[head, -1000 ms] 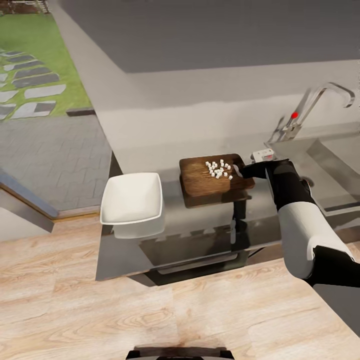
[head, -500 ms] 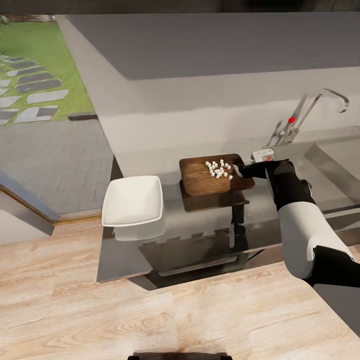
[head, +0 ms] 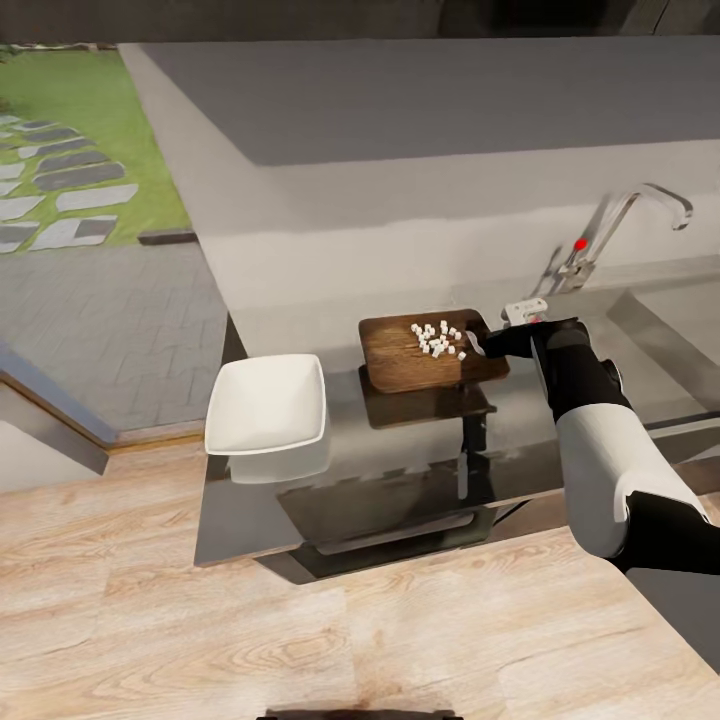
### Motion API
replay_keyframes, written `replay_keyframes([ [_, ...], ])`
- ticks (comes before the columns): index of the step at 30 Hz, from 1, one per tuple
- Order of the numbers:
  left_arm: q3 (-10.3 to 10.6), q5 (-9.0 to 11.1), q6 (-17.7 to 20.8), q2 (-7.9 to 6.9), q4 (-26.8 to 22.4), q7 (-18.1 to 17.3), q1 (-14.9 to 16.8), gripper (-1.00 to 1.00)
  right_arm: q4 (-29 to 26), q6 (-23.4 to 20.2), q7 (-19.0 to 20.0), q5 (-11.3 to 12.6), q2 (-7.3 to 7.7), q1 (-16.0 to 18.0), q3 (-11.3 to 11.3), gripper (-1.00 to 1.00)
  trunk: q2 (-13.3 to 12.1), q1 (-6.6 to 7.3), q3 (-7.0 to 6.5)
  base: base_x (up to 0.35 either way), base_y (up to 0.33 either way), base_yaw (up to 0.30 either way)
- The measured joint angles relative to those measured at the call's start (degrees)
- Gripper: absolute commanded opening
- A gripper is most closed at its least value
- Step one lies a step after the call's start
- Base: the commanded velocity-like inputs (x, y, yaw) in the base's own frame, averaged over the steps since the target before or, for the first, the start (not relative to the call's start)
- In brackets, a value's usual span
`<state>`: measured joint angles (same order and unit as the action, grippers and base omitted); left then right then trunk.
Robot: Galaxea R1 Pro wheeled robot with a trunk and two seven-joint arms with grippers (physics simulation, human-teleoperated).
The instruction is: In the kitchen, take the Vidalia onion out of the sink, dice it on the chopping board with the paring knife, put the diced onion into the bowl on the countertop, then place both the paring knife and the chopping board into the sink.
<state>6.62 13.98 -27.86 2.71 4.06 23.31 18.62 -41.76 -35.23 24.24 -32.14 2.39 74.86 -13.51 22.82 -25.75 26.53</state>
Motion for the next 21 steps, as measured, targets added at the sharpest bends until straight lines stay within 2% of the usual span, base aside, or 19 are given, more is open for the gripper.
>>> replay_keyframes([
  [6, 0.0, 0.0, 0.0, 0.03, 0.0, 0.0, 0.0, 1.0, 0.0, -1.0, 0.0, 0.0, 0.0, 0.0, 0.4, -1.0, 0.0, 0.0, 0.0, 0.0, 0.0, 0.0],
  [10, 0.0, 0.0, 0.0, 0.05, 0.0, 0.0, 0.0, 1.0, 0.0, -1.6, 0.0, 0.1, -0.01, 0.0, 3.3, -1.0, 0.0, 0.0, 0.0, 0.0, 0.0, 0.0],
  [21, 0.0, 0.0, 0.0, 0.02, 0.0, 0.0, 0.0, 1.0, -0.1, -1.7, 0.0, 0.0, 0.17, 0.0, 3.7, -1.0, 0.0, 0.0, -0.27, 0.0, 0.0, 0.0],
])
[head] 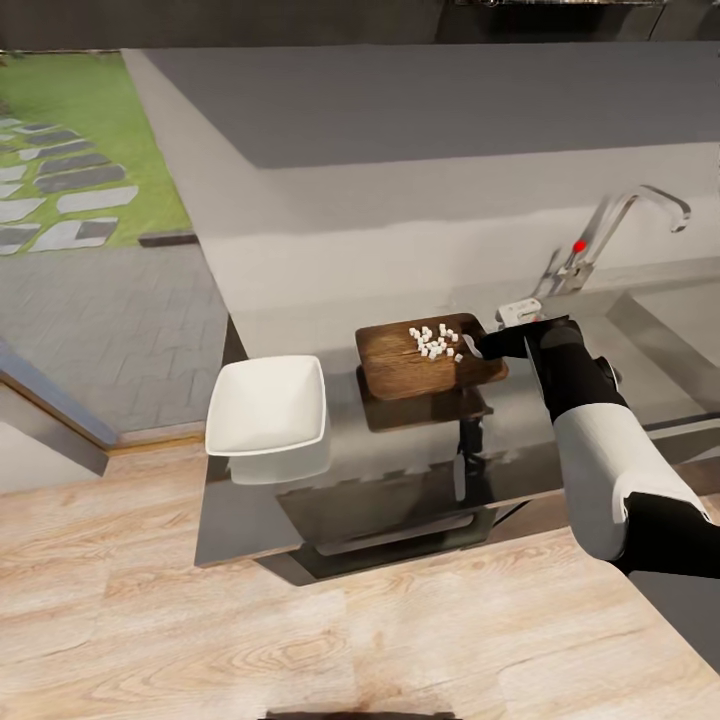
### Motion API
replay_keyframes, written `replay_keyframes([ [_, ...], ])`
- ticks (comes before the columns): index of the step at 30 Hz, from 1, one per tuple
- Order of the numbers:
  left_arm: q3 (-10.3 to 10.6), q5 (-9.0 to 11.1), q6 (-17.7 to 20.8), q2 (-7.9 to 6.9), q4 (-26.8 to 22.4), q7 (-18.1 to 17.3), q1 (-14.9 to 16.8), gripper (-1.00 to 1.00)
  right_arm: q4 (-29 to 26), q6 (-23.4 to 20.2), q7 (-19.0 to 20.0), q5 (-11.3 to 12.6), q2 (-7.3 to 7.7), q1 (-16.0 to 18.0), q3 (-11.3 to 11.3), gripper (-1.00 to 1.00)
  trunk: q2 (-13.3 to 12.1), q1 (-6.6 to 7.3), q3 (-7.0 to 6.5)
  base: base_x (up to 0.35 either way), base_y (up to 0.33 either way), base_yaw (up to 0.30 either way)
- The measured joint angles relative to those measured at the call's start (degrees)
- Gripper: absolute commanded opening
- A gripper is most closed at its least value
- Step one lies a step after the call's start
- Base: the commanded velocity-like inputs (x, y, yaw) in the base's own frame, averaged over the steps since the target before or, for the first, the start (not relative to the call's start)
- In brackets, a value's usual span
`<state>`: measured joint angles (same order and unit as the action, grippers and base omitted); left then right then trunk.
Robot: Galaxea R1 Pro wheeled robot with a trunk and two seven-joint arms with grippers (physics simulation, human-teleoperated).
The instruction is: In the kitchen, take the Vidalia onion out of the sink, dice it on the chopping board with the paring knife, put the diced onion into the bowl on the countertop, then place both the paring knife and the chopping board into the sink.
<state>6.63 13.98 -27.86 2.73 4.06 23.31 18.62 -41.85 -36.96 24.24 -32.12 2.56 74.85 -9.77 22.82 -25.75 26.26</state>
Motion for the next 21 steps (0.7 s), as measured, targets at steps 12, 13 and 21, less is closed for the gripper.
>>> replay_keyframes([
  [12, 0.0, 0.0, 0.0, -0.01, 0.0, 0.0, 0.0, 1.0, 0.0, 0.0, 0.0, 0.0, -0.07, 0.0, 0.0, -1.0, 0.0, 0.0, -1.08, 0.0, 0.0, 0.0],
  [13, 0.0, 0.0, 0.0, -0.01, 0.0, 0.0, 0.0, 1.0, 0.0, 0.0, 0.0, 0.0, -0.07, 0.0, 0.1, -1.0, 0.0, 0.0, -1.17, 0.0, 0.0, 0.0],
  [21, 0.0, 0.0, 0.0, 0.01, 0.0, 0.0, 0.0, 1.0, 0.0, 0.0, 0.0, 0.0, -0.09, 0.0, 0.1, -1.0, 0.0, 0.0, -1.9, 0.0, 0.0, 0.0],
])
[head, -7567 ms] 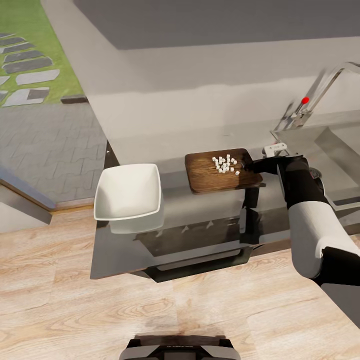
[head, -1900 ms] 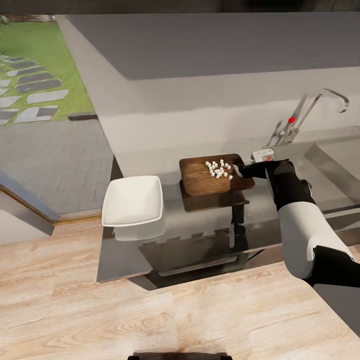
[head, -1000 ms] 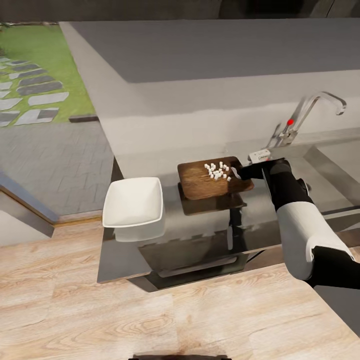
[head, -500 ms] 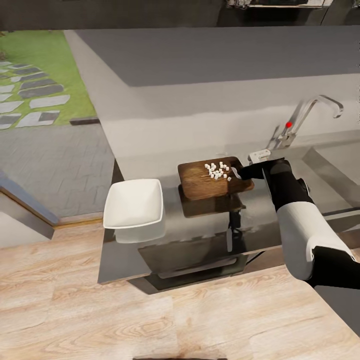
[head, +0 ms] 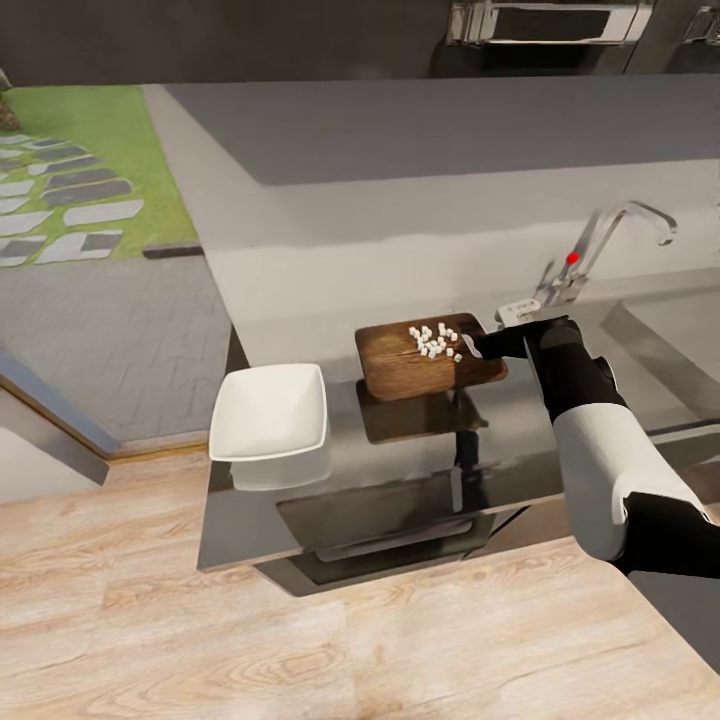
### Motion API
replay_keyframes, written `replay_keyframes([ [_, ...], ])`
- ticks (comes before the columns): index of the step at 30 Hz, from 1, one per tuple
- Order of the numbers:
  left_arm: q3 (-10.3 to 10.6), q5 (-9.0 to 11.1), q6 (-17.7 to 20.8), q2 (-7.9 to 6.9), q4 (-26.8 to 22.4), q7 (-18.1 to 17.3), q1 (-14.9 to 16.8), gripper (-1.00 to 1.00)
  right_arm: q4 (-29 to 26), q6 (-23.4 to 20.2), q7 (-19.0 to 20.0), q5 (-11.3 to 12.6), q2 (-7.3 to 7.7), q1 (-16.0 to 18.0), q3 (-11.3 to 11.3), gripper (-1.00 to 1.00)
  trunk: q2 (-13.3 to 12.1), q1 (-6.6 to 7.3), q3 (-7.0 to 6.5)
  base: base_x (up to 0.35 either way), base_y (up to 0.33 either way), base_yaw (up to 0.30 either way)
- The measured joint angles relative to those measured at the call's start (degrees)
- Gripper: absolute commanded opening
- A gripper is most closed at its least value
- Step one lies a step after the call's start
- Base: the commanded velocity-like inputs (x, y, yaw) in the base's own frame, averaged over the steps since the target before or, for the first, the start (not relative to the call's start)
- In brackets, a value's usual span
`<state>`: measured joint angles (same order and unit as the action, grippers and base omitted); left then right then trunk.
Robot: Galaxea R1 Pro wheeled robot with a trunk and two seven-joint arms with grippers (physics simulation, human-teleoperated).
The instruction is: In the kitchen, take the Vidalia onion out of the sink, dice it on the chopping board with the paring knife, put the diced onion into the bowl on the countertop, then place both the paring knife and the chopping board into the sink.
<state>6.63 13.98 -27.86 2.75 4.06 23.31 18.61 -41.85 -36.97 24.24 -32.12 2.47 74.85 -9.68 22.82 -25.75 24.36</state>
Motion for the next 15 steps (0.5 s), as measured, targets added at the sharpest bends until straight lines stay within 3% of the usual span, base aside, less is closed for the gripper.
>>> replay_keyframes([
  [15, 0.0, 0.0, 0.0, 0.02, 0.0, 0.0, 0.0, 1.0, 0.0, 0.0, 0.0, 0.0, 0.0, 0.0, 0.0, -1.0, 0.0, 0.0, -1.37, 0.0, 0.0, 0.0],
])
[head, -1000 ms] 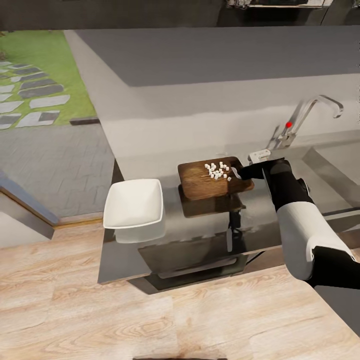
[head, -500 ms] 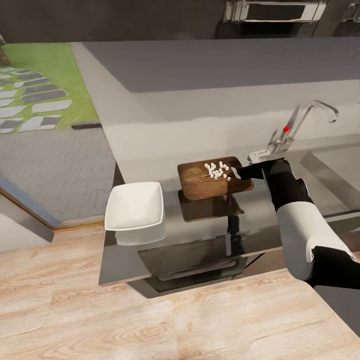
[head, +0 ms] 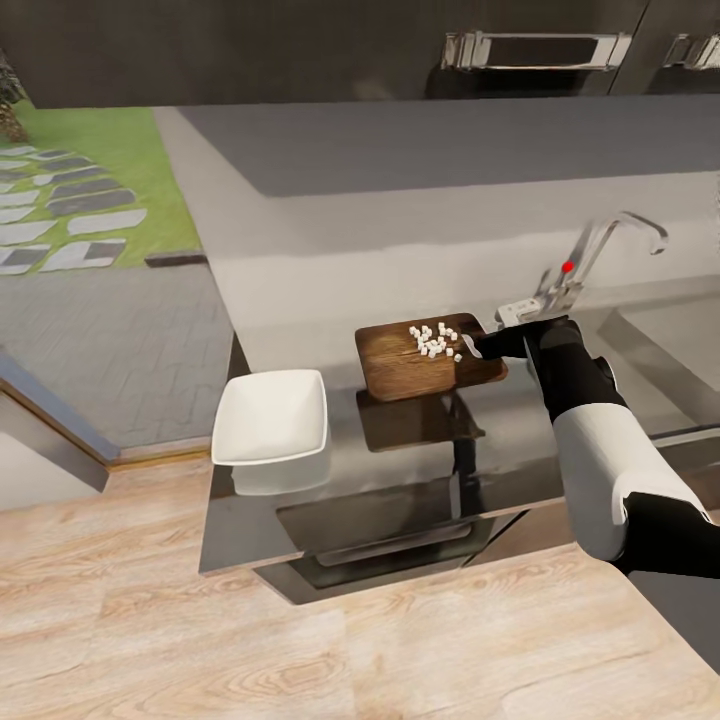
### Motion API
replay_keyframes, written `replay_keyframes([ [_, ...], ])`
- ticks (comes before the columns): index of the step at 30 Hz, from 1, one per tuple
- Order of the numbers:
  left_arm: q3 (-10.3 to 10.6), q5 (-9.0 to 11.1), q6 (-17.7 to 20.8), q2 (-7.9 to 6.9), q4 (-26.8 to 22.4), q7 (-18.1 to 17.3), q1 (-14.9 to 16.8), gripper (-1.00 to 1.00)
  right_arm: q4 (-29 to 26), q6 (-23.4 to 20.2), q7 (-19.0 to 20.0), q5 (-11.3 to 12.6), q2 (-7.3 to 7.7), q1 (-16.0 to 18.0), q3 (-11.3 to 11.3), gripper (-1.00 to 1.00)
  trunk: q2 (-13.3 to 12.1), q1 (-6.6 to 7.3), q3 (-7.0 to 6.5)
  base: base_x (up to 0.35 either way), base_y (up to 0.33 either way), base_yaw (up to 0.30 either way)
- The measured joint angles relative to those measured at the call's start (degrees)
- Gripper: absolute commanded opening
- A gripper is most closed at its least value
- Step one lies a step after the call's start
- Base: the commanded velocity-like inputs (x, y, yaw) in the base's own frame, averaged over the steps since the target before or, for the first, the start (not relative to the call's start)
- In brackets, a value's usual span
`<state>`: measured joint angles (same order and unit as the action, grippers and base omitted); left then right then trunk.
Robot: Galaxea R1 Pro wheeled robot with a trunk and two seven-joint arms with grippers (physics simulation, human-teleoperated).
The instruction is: In the kitchen, take the Vidalia onion out of the sink, dice it on the chopping board with the paring knife, put the diced onion into the bowl on the countertop, then place both the paring knife and the chopping board into the sink.
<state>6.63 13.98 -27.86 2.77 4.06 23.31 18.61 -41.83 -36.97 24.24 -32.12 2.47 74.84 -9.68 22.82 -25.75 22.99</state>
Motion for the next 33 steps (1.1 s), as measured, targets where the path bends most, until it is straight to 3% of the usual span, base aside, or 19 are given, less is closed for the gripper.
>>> replay_keyframes([
  [23, 0.0, 0.0, 0.0, 0.0, 0.0, 0.0, 0.0, 1.0, 0.0, 0.0, 0.0, 0.1, -0.09, 0.0, 0.0, -1.0, 0.0, 0.0, -2.1, 0.0, 0.0, 0.0],
  [33, 0.0, 0.0, 0.0, 0.0, 0.0, 0.0, 0.0, 1.0, 0.0, 0.0, 0.0, 0.0, -0.01, 0.0, 0.0, -1.0, 0.0, 0.0, -2.3, 0.0, 0.0, 0.0],
])
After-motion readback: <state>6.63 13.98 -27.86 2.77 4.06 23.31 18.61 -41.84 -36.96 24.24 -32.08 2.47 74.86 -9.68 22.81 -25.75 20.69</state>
